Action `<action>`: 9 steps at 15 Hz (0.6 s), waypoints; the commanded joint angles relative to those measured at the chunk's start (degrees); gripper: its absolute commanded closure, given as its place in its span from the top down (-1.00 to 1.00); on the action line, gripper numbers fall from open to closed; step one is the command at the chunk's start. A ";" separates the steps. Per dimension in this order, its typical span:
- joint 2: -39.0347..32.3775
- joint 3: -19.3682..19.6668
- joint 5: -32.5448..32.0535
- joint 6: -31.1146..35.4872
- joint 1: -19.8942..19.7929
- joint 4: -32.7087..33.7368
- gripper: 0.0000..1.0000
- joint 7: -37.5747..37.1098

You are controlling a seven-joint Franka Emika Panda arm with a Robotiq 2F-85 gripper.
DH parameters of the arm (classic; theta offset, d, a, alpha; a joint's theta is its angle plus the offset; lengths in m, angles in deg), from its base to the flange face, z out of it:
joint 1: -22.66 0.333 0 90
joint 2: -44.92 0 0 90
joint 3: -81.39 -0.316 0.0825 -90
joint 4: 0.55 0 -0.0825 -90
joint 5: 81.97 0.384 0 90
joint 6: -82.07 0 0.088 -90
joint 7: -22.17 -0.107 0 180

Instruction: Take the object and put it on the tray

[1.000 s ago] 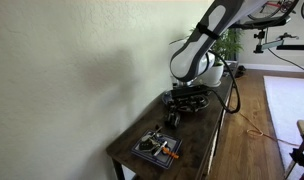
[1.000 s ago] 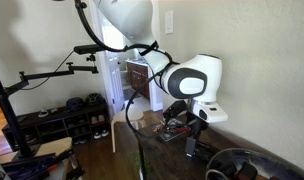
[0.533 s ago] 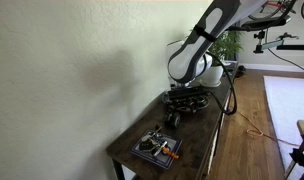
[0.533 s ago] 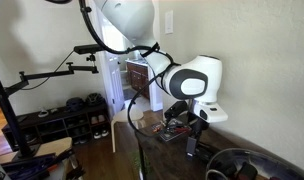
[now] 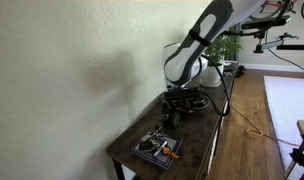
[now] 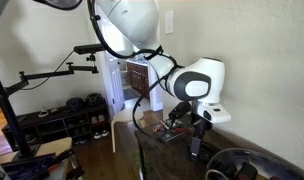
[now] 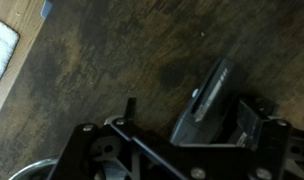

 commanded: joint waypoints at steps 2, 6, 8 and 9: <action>-2.27 0.90 1.02 -0.72 1.02 3.31 1.00 -1.13; -3.51 0.98 1.50 -0.87 1.06 4.44 1.00 -1.31; -3.55 1.04 1.81 -0.47 1.04 3.90 1.00 -1.36; -3.46 1.10 1.87 -0.35 1.06 3.61 1.00 -1.39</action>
